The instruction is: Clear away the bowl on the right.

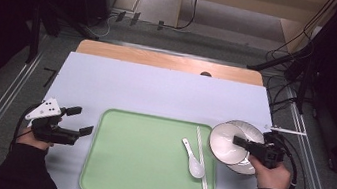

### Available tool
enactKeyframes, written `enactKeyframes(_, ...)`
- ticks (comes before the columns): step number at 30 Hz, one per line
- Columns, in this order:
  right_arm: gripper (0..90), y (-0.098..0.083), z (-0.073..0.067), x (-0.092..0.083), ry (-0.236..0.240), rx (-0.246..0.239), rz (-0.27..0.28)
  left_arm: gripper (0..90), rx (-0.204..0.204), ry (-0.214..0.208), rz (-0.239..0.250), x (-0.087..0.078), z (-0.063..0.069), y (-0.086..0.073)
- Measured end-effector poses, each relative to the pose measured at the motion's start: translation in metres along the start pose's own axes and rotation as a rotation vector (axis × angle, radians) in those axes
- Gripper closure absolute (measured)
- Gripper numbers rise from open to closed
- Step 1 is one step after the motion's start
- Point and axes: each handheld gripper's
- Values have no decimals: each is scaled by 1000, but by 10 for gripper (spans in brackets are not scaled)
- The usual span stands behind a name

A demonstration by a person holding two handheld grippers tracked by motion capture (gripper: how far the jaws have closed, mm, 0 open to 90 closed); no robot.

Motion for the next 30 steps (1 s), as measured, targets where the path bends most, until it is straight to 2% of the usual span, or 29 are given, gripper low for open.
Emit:
enactKeyframes(10,817,-7,-28,9,57,-50,-38,167,-1,2,-2,0,0,0)
enactKeyframes(16,817,-10,-42,12,71,-79,-63,167,-1,1,-2,0,0,0)
enactKeyframes(25,817,-21,-60,18,110,-95,-91,167,-2,1,-2,0,0,0)
enactKeyframes(30,816,-26,-70,24,134,-126,-118,167,0,-4,-7,0,0,0)
Point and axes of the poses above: each handheld gripper's, and its own axes: x roughly forward along the jaws, y roughly out of its top, z roughly to its right, and after that the axes turned 14 degrees about z, right-handed
